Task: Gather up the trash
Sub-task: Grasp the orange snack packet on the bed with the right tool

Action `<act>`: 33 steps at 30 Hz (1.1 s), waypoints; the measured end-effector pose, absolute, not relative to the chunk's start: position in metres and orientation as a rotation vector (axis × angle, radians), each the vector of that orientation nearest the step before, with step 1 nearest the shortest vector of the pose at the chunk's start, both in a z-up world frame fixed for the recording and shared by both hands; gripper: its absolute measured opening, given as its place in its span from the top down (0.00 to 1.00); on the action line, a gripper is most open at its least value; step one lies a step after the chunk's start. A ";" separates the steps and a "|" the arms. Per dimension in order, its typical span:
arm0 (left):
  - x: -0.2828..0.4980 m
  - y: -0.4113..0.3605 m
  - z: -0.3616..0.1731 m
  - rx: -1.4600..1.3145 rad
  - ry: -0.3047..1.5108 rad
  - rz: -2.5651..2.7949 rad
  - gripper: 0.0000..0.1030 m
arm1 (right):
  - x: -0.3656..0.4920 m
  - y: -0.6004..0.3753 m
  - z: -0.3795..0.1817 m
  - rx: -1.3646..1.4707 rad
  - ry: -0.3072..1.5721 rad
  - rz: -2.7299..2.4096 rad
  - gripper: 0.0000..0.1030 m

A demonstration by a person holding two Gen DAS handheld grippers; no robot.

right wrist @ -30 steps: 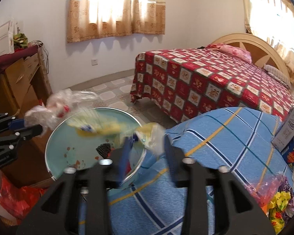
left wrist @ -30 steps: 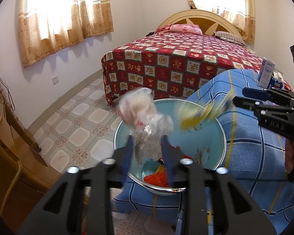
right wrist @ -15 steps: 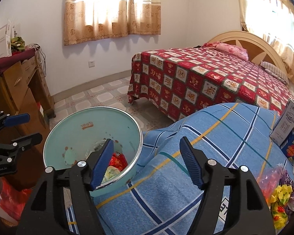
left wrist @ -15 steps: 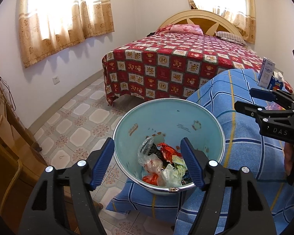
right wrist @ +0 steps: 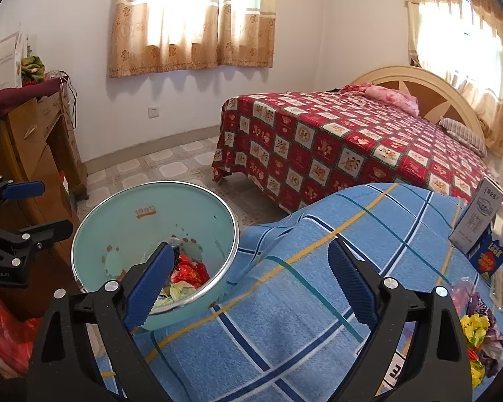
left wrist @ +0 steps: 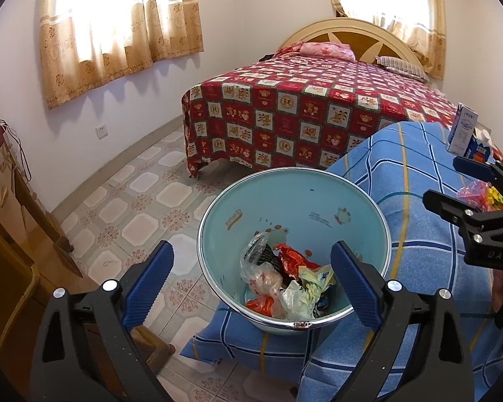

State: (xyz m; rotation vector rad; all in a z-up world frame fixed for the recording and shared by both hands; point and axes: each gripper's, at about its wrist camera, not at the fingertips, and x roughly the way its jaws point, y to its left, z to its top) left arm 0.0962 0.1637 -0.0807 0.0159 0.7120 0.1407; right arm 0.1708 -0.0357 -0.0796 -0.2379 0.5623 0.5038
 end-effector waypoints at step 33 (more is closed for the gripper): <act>0.110 0.029 -0.105 0.143 0.770 -0.080 0.06 | 0.095 -0.251 -0.097 -0.004 0.631 0.084 0.07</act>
